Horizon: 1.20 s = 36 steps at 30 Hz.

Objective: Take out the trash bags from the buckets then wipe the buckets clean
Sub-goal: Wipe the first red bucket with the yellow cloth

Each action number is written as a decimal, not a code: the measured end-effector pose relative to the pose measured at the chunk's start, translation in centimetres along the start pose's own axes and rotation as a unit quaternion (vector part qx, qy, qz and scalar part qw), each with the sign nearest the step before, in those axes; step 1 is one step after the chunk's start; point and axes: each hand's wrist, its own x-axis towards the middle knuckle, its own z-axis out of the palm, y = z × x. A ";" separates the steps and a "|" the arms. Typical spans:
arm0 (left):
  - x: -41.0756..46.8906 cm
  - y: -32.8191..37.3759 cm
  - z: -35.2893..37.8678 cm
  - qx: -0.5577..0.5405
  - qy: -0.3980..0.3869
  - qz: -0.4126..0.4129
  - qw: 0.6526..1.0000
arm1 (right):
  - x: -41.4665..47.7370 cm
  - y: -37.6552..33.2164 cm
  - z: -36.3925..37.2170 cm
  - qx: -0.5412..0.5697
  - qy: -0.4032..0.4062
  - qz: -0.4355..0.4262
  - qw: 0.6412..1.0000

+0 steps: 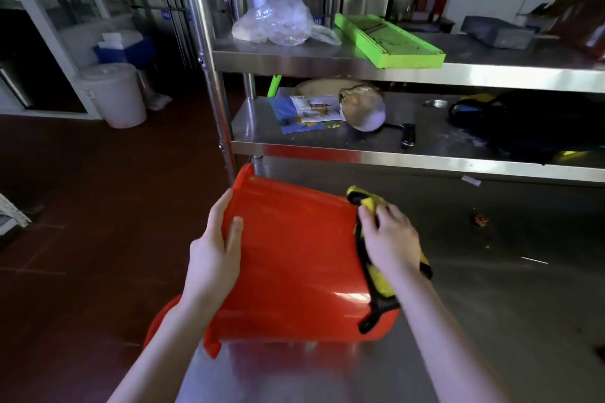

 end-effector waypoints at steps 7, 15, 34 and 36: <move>-1.1 -0.5 -0.1 0.006 0.010 0.013 1.000 | -0.6 -10.8 3.3 -0.004 -0.075 -0.165 0.983; -1.4 -1.2 -0.7 0.010 0.039 0.050 0.998 | -3.7 -7.3 2.6 -0.010 -0.022 -0.258 0.966; 2.2 1.1 -1.4 -0.045 -0.015 -0.013 0.999 | -8.3 -10.8 3.9 -0.034 -0.022 -0.366 0.930; 4.7 2.5 -0.3 -0.002 -0.027 -0.038 0.999 | -9.6 -9.7 4.0 -0.025 -0.005 -0.385 0.923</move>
